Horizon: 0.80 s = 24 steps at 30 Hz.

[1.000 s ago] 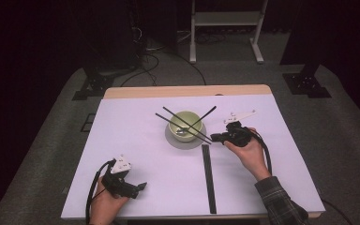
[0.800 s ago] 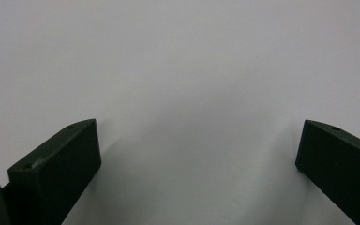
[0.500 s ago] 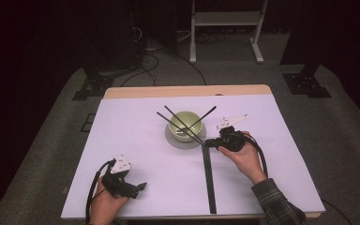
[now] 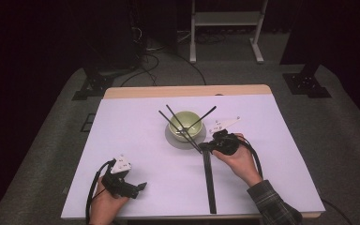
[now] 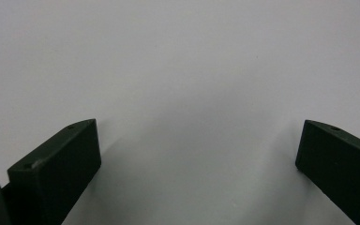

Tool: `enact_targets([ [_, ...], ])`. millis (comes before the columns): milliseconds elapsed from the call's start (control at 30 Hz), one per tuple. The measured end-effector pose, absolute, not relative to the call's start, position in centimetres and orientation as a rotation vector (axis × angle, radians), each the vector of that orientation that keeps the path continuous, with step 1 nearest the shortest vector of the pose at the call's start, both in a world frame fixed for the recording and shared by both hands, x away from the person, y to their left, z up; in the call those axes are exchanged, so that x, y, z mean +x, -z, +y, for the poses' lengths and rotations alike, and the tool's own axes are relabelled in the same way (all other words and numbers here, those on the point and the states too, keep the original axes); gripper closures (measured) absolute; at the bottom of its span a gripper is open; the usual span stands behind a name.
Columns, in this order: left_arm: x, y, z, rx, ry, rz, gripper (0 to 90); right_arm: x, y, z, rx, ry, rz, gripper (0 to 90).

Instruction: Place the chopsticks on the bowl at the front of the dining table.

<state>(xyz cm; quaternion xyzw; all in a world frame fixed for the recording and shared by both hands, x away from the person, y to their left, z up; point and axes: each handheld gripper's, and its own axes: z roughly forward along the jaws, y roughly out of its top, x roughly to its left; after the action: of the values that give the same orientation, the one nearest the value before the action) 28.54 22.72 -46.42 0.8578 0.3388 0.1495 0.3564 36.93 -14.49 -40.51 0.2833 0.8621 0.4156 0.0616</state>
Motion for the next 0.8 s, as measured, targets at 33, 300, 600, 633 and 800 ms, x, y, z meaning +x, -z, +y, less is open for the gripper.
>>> enact_targets([
  [33, 28.5, 46.4, 22.7, 2.216, -0.387, 0.873, 0.0, 37.0, 40.4, -14.6, 0.86, -1.259, 2.595, 89.8],
  [300, 28.5, 46.4, 22.7, 2.216, -0.386, 0.874, 0.0, 37.9, 39.1, -15.2, 0.913, -1.287, 2.524, 84.8],
  [600, 28.6, 46.4, 22.7, 2.215, -0.389, 0.872, 0.0, 40.1, 37.7, -13.8, 0.957, -1.293, 2.484, 71.7],
  [633, 28.5, 46.4, 22.7, 2.214, -0.388, 0.873, 0.0, 40.4, 37.5, -13.5, 0.956, -1.291, 2.478, 69.9],
  [800, 28.6, 46.4, 22.7, 2.215, -0.389, 0.872, 0.0, 41.7, 36.6, -12.1, 0.957, -1.274, 2.463, 62.2],
])
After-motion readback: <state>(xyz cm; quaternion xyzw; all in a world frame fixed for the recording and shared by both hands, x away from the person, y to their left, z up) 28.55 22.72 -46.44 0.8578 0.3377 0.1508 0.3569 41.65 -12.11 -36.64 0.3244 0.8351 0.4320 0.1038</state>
